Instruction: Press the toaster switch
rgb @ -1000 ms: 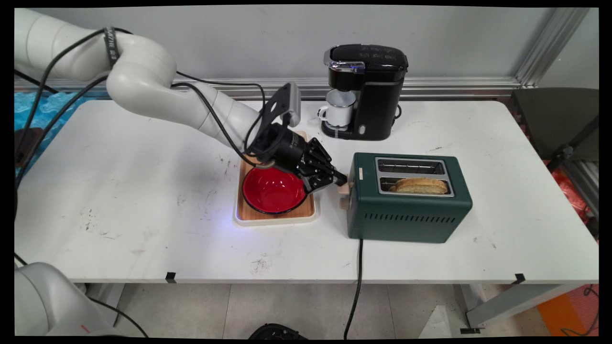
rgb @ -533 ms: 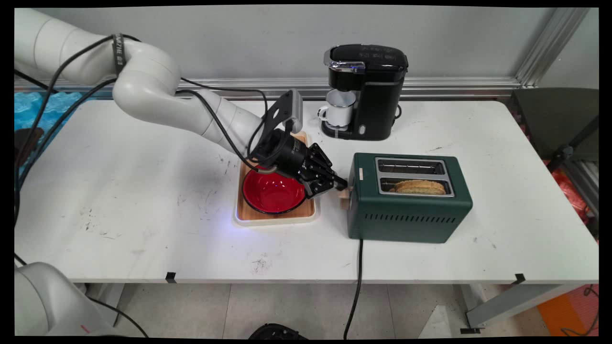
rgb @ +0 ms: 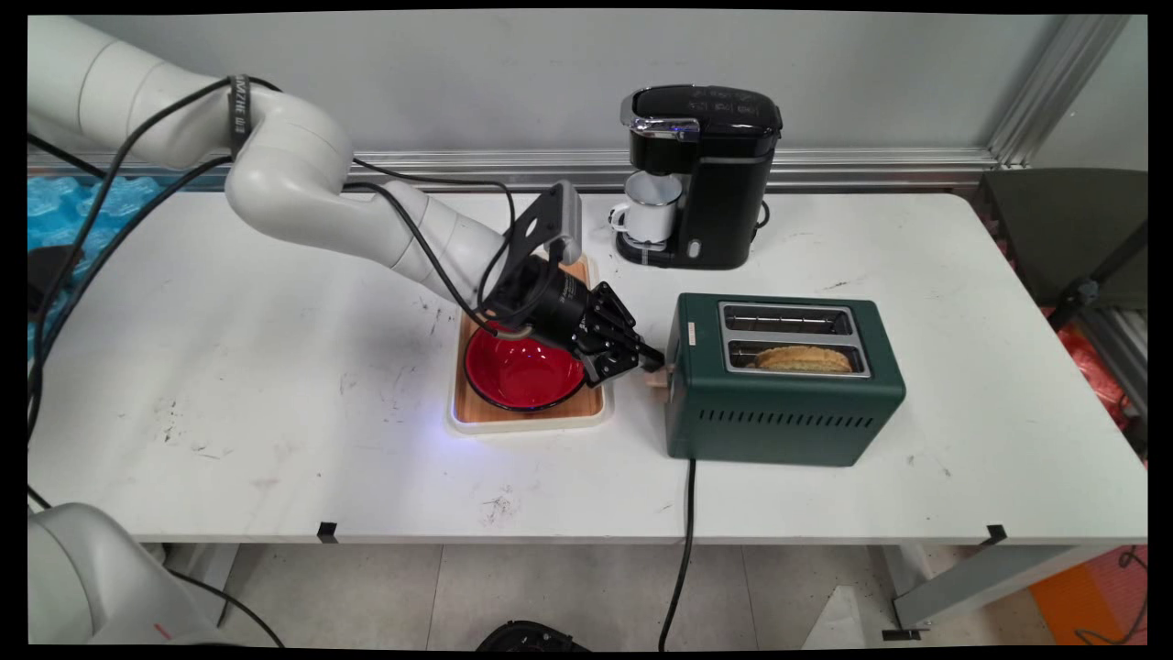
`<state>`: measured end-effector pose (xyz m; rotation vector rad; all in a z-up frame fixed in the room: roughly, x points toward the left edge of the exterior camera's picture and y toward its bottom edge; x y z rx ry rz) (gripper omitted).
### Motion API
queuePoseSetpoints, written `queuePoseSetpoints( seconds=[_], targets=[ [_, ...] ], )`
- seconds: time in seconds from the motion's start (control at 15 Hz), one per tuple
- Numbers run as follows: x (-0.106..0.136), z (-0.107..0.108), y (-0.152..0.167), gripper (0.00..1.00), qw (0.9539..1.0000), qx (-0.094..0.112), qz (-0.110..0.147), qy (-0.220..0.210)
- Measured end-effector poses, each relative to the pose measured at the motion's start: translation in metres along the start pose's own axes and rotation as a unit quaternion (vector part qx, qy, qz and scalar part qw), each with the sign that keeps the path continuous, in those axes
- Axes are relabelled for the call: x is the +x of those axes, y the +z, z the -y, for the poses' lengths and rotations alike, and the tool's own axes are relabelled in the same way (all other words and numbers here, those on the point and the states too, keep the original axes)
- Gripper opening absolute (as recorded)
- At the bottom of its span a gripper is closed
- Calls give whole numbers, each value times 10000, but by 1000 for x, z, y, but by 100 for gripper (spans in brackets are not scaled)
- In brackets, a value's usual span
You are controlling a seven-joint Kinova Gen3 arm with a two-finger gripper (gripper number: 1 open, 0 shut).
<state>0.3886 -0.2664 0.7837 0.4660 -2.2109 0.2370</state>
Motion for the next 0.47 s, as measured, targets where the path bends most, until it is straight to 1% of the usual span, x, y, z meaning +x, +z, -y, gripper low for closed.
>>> queuePoseSetpoints(
  seconds=[0.47],
  targets=[
    [-8, 0, 1, 0, 10000, -18, 84, -15]
  ],
)
